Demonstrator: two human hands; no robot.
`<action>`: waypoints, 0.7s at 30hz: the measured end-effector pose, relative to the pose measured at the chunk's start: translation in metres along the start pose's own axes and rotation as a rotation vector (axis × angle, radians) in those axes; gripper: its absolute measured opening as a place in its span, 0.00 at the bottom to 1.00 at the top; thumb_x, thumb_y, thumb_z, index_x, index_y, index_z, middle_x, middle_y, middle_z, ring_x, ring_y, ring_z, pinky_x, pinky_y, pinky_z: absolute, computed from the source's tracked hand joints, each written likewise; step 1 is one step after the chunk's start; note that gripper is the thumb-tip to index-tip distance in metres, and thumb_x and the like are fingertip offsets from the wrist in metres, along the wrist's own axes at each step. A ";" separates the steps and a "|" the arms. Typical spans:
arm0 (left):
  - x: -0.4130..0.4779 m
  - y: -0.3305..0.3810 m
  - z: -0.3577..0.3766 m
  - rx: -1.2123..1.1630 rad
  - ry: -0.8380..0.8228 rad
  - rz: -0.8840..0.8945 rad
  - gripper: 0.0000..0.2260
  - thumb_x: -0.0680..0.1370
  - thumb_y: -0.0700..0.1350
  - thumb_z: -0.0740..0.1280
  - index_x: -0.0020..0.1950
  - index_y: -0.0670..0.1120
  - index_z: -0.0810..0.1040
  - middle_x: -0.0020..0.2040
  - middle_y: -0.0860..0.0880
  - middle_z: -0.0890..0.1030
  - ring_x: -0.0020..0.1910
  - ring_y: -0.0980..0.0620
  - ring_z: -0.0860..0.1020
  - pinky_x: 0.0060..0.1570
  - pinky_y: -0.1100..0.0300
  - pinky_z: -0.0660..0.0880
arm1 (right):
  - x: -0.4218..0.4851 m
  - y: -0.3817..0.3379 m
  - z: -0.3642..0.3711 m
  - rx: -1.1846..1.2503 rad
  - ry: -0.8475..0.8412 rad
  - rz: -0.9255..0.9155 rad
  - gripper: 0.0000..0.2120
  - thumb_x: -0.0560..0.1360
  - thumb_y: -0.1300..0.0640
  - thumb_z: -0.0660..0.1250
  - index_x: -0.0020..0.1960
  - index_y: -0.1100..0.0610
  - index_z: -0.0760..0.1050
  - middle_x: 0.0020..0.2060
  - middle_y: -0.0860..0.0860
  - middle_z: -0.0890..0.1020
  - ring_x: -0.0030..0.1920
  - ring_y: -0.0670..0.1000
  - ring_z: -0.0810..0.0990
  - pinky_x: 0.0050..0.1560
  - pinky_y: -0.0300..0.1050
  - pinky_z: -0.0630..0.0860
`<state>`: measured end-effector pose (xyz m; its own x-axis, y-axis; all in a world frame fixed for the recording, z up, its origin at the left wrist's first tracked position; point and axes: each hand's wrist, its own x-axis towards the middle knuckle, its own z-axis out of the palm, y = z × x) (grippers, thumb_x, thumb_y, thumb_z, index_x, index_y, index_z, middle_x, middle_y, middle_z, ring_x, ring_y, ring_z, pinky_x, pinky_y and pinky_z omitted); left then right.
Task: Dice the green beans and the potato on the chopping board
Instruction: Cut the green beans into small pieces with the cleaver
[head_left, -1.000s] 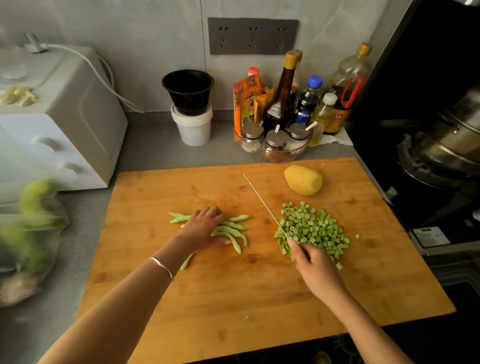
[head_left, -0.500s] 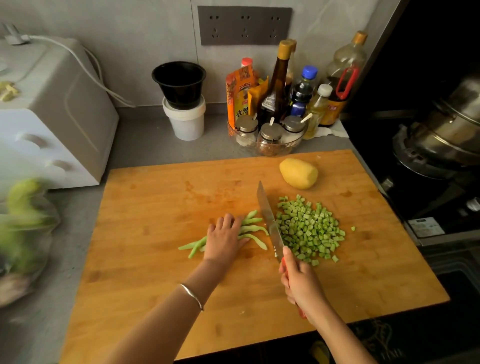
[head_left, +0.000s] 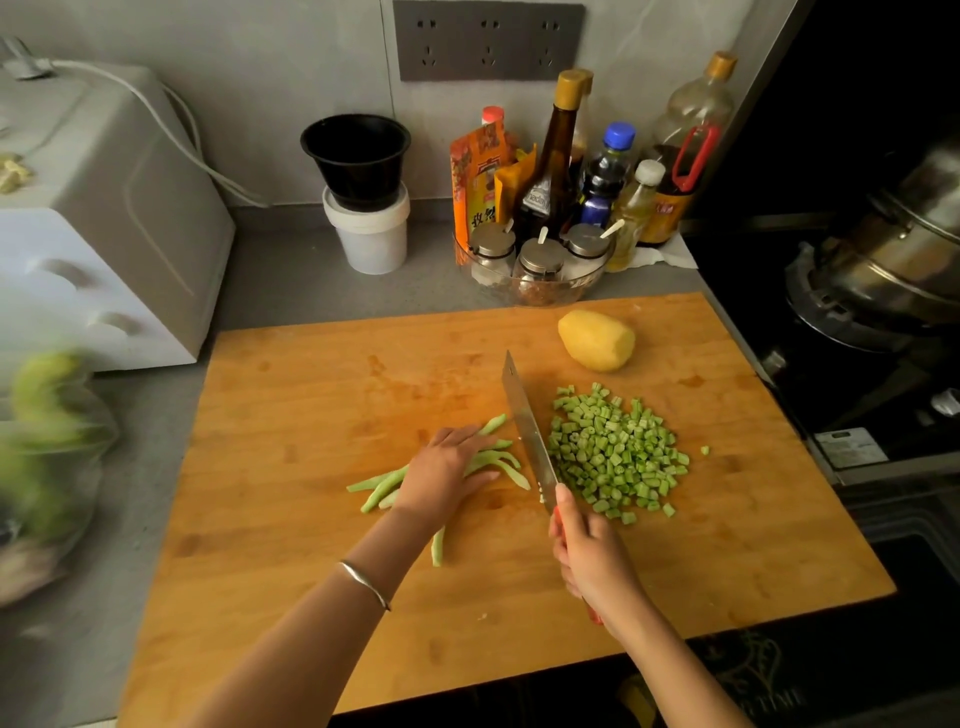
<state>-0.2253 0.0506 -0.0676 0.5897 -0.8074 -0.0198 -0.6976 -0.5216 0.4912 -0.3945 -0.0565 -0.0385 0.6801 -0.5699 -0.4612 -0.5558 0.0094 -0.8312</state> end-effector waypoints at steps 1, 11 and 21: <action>0.000 0.001 0.002 -0.017 0.021 0.008 0.20 0.76 0.52 0.68 0.68 0.50 0.74 0.68 0.49 0.73 0.67 0.48 0.69 0.62 0.55 0.68 | -0.001 0.002 -0.002 0.003 0.001 -0.002 0.27 0.75 0.35 0.51 0.35 0.58 0.68 0.23 0.49 0.65 0.20 0.46 0.62 0.25 0.41 0.58; -0.006 0.006 0.015 -0.052 0.059 0.050 0.21 0.77 0.49 0.67 0.70 0.48 0.71 0.66 0.47 0.75 0.65 0.48 0.72 0.59 0.55 0.72 | 0.007 0.005 0.008 0.016 0.051 0.010 0.25 0.81 0.39 0.53 0.34 0.56 0.68 0.20 0.46 0.66 0.20 0.45 0.63 0.25 0.41 0.59; -0.015 -0.007 0.011 0.094 0.175 0.205 0.17 0.74 0.56 0.58 0.49 0.52 0.85 0.57 0.50 0.82 0.54 0.45 0.80 0.50 0.51 0.77 | -0.003 0.008 0.015 0.004 0.068 0.001 0.25 0.80 0.38 0.52 0.33 0.55 0.67 0.18 0.46 0.65 0.19 0.45 0.62 0.25 0.41 0.59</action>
<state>-0.2336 0.0634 -0.0799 0.4876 -0.8432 0.2265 -0.8397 -0.3819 0.3860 -0.3935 -0.0423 -0.0490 0.6450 -0.6247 -0.4401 -0.5549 0.0130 -0.8318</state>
